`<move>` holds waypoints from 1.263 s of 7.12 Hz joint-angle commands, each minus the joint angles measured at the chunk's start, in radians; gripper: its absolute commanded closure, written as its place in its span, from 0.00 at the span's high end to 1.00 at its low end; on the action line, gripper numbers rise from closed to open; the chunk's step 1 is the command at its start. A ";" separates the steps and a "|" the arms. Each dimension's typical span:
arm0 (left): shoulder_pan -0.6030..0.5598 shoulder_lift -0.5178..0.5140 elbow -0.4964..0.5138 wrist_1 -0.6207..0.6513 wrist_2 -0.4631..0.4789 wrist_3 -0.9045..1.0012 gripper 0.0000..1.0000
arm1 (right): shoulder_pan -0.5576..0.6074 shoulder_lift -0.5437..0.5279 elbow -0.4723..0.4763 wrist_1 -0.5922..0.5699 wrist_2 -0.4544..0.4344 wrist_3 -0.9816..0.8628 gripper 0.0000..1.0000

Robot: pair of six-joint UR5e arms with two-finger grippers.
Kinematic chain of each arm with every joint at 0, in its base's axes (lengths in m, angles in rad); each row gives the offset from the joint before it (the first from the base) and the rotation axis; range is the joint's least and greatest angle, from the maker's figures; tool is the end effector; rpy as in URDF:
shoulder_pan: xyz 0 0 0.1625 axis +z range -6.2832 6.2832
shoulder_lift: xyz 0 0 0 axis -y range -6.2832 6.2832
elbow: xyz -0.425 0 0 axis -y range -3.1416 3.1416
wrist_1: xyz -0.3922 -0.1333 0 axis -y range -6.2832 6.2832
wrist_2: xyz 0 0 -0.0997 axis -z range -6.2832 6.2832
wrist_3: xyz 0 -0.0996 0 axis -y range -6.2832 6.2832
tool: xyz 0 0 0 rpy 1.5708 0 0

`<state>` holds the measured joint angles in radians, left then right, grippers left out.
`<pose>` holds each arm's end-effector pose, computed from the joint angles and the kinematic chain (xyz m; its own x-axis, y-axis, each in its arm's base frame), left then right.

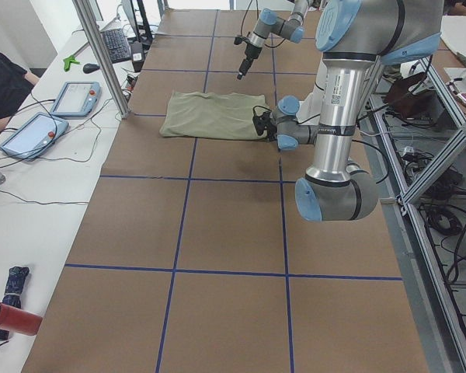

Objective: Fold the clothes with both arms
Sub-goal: 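Lower both grippers to the shirt edge nearest the robot and grasp it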

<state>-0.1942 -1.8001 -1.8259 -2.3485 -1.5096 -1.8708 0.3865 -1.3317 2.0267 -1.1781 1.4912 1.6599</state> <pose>0.5311 -0.2465 0.3289 0.2110 -0.3421 -0.9157 0.3267 0.9076 -0.2638 -0.4433 -0.3329 0.2821 0.3893 0.2542 0.8853 -0.4775 0.8776 -0.0420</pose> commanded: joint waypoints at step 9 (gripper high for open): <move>-0.016 -0.009 -0.035 -0.002 0.000 0.004 0.00 | -0.228 0.127 -0.069 -0.293 -0.123 0.320 0.81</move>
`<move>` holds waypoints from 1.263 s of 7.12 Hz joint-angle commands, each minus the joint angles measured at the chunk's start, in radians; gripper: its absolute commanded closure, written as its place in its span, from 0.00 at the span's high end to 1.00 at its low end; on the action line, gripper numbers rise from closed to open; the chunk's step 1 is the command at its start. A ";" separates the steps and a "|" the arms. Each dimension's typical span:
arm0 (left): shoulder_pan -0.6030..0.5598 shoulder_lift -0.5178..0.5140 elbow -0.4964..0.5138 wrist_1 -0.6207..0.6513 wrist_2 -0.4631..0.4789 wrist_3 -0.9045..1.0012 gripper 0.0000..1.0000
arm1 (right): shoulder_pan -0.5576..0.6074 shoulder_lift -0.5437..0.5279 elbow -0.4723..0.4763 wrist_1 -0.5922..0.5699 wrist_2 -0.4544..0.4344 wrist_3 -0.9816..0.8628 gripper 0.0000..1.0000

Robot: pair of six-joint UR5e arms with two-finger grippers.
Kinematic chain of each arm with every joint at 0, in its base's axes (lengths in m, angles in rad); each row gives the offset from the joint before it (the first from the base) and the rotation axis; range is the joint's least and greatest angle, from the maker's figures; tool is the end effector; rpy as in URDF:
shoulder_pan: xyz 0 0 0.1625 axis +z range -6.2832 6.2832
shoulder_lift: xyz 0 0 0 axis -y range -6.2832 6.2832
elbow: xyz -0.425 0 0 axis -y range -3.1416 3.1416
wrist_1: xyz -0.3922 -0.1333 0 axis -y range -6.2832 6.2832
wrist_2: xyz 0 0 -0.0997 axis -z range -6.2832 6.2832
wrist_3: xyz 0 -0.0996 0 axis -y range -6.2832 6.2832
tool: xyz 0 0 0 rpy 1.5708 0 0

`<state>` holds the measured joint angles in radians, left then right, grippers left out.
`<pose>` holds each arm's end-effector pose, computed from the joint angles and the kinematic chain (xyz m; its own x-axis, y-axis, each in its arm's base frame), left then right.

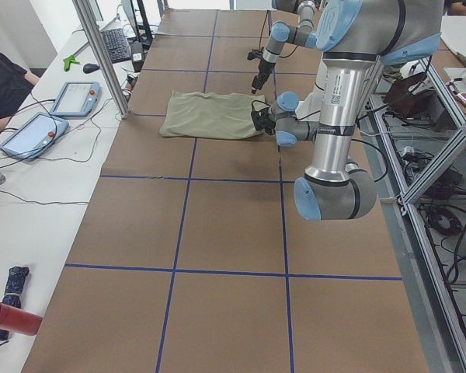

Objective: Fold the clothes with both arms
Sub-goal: 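Lower both grippers to the shirt edge nearest the robot and grasp it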

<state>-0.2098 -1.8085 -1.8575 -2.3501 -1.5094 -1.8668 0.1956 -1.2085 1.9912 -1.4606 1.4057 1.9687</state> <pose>0.5204 -0.2534 0.3092 0.1694 -0.3337 -0.9273 0.3295 0.9059 -0.2659 -0.5278 -0.2572 0.2673 0.4442 0.4777 0.7580 -0.5309 0.8218 -0.2068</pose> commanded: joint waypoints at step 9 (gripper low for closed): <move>0.000 0.000 -0.017 0.000 -0.002 0.009 0.00 | -0.045 0.058 -0.126 -0.009 -0.079 0.062 0.46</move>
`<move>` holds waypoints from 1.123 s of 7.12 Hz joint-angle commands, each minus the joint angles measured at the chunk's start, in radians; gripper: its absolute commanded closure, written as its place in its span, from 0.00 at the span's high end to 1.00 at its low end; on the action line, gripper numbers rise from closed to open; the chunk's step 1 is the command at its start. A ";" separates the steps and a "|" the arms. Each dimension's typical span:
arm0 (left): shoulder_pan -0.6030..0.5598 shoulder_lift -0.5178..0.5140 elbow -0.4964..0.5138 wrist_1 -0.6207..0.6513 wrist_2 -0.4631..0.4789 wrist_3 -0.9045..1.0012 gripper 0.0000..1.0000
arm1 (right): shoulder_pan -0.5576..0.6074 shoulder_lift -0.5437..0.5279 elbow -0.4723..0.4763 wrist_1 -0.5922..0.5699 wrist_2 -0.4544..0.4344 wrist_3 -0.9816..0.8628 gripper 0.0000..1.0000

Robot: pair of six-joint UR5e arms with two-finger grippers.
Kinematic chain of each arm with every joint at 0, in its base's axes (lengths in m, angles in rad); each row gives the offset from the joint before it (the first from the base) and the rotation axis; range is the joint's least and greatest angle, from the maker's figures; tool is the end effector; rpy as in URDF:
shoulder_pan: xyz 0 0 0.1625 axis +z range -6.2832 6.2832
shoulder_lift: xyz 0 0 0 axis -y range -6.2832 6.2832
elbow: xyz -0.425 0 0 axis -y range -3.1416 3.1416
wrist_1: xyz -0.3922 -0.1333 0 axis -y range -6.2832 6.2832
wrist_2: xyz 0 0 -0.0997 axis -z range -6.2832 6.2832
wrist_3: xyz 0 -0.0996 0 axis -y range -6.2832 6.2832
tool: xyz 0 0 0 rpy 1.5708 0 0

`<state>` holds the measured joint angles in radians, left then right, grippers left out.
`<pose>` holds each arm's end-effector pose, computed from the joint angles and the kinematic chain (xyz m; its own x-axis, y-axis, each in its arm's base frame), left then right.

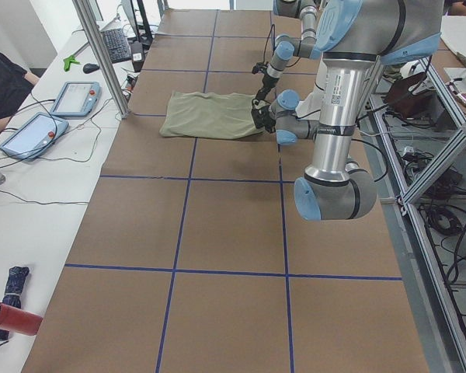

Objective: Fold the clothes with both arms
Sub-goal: 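Lower both grippers to the shirt edge nearest the robot and grasp it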

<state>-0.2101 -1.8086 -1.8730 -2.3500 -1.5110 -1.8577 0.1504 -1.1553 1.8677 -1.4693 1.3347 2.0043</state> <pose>0.5163 -0.2525 0.3021 0.1586 -0.3226 -0.9331 0.3229 0.9101 -0.2598 -0.5769 -0.2458 0.2890 0.4843 0.4865 0.7272 -0.5700 0.8060 -0.1596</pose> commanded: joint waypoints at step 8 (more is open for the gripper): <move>-0.041 0.009 -0.446 0.419 -0.150 0.015 0.00 | -0.018 0.017 0.473 -0.378 0.001 0.054 0.00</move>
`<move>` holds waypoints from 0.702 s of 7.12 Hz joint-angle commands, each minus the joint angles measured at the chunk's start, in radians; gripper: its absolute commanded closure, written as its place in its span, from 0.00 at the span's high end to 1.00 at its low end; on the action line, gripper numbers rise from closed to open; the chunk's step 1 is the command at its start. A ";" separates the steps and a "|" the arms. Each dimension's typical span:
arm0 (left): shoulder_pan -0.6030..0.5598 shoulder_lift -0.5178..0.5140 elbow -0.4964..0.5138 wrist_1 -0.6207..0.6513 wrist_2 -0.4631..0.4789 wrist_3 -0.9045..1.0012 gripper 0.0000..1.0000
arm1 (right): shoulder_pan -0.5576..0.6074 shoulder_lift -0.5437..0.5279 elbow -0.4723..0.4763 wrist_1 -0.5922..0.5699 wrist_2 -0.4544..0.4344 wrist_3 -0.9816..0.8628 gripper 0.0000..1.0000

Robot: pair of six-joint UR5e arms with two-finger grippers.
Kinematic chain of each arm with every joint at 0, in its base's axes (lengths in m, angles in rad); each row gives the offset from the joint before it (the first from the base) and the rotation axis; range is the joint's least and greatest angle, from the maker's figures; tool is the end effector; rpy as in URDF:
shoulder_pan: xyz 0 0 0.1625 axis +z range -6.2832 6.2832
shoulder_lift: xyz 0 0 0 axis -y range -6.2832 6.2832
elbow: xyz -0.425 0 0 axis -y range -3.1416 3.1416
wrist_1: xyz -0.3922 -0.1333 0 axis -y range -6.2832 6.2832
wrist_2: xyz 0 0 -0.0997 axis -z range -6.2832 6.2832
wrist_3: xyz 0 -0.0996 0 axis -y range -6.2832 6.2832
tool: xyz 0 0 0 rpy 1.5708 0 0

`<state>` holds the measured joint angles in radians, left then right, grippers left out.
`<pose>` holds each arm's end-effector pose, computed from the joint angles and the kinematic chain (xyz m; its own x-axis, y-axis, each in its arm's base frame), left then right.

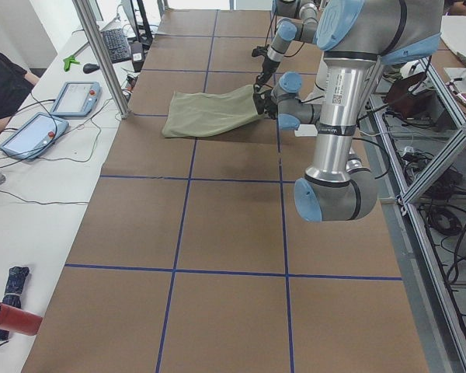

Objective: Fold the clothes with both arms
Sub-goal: 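Lift the near shirt edge with both grippers and fold it away from the robot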

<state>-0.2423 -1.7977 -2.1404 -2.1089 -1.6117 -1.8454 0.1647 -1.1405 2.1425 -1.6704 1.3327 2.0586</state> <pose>0.4446 -0.2430 0.2226 0.1641 -0.3197 -0.9332 0.2552 0.9276 -0.2728 -0.4935 -0.2410 0.2000 0.3798 0.5248 0.7618 -0.5886 0.7724 -0.2387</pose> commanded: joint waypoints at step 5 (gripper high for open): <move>-0.073 -0.139 -0.120 0.339 -0.082 0.088 0.00 | 0.045 0.103 0.123 -0.221 0.048 -0.078 0.00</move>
<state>-0.2764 -1.8688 -2.3634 -1.7744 -1.6960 -1.8122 0.1707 -1.0953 2.3648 -1.9105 1.3807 2.0233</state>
